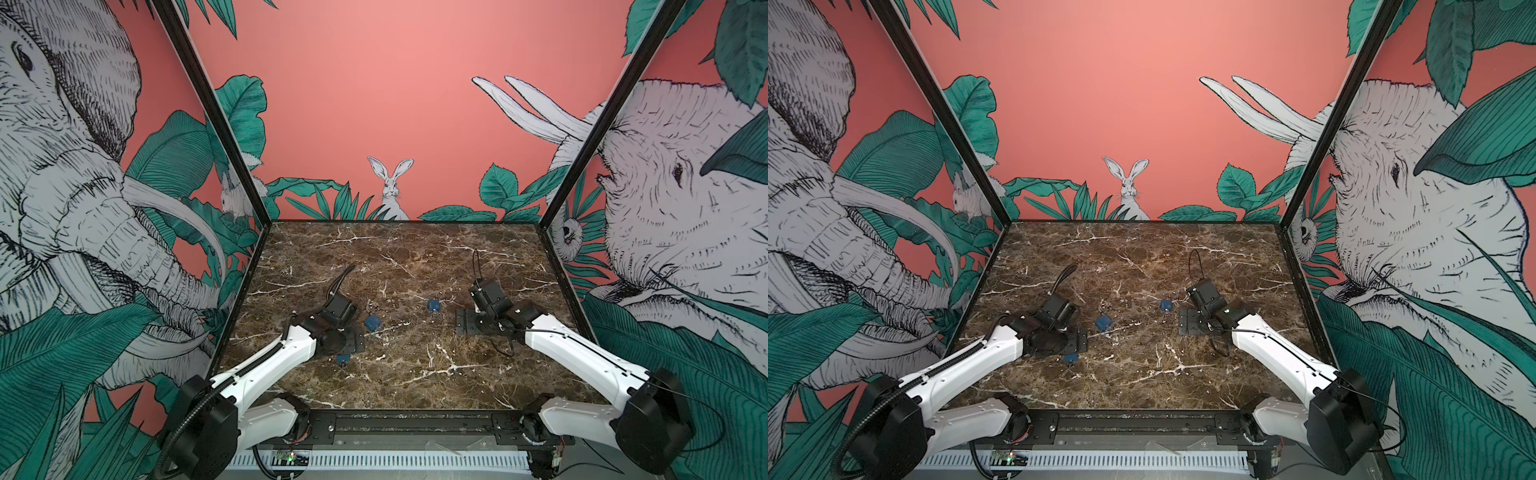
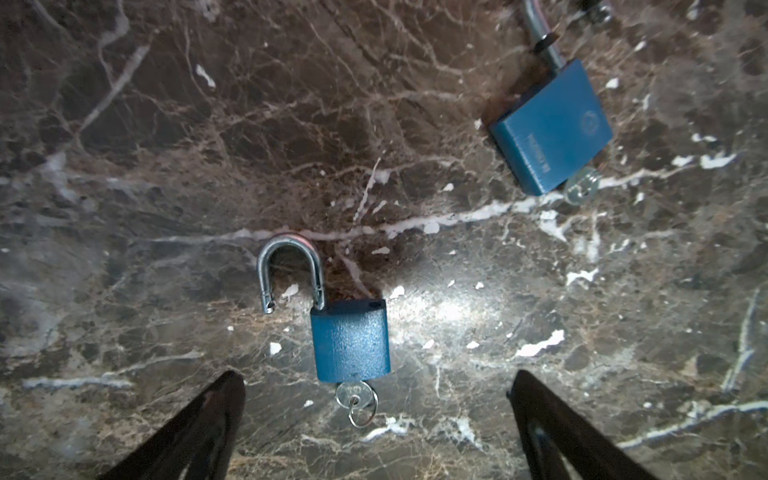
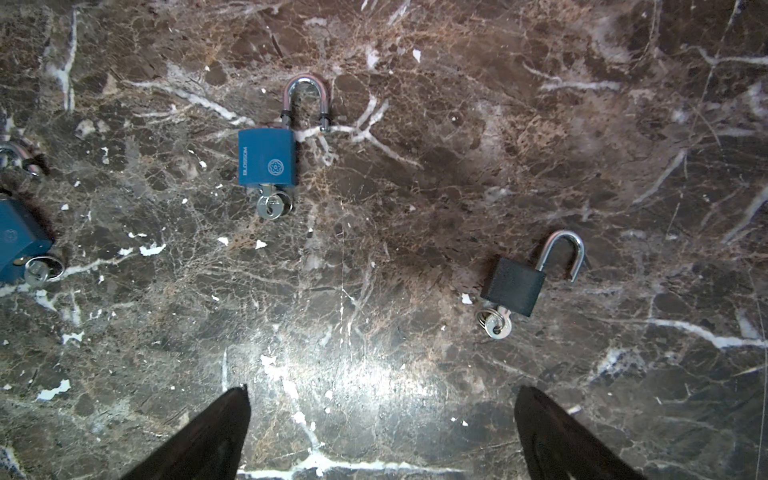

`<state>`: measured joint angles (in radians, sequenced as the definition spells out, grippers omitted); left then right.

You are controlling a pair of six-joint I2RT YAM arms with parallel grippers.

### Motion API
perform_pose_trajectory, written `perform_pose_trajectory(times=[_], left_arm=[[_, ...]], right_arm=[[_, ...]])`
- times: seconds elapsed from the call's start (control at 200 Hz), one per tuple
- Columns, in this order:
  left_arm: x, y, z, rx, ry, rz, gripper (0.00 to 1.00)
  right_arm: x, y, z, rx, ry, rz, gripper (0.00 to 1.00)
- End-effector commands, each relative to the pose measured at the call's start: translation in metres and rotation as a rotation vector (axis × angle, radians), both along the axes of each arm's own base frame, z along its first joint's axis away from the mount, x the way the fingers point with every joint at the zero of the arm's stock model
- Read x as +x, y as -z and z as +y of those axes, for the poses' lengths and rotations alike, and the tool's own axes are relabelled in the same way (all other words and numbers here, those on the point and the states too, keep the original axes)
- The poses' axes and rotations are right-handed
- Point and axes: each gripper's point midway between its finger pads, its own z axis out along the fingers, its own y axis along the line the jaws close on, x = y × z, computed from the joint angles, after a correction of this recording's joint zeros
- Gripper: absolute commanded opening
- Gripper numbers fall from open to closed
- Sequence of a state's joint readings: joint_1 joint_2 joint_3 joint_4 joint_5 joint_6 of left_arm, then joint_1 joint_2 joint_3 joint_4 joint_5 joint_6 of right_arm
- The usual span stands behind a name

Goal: Lock with the key

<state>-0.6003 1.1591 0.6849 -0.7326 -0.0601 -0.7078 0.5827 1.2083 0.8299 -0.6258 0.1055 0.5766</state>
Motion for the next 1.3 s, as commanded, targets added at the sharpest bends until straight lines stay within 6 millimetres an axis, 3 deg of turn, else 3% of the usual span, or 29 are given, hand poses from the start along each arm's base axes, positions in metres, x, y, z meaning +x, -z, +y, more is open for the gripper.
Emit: perform_pose_trajectory(times=[0.0,0.6,1.015,1.29], left_arm=[[0.0,0.006,0.006,0.024,-0.066,-0.005,0.99],[0.012,0.029,-0.004,0.007,-0.102,-0.009,0.83],[0.01,0.042,0.005,0.074,-0.107,0.016,0.76],[0.006,0.05,0.005,0.064,-0.107,0.034,0.6]], right_arm=[[-0.007,0.003,-0.006,-0.021,0.017,0.005,0.99],[-0.015,0.007,-0.009,-0.01,0.023,0.015,0.99],[-0.02,0.004,-0.029,-0.095,0.079,0.02,0.99],[-0.022,0.003,-0.039,-0.139,0.097,0.023,0.99]])
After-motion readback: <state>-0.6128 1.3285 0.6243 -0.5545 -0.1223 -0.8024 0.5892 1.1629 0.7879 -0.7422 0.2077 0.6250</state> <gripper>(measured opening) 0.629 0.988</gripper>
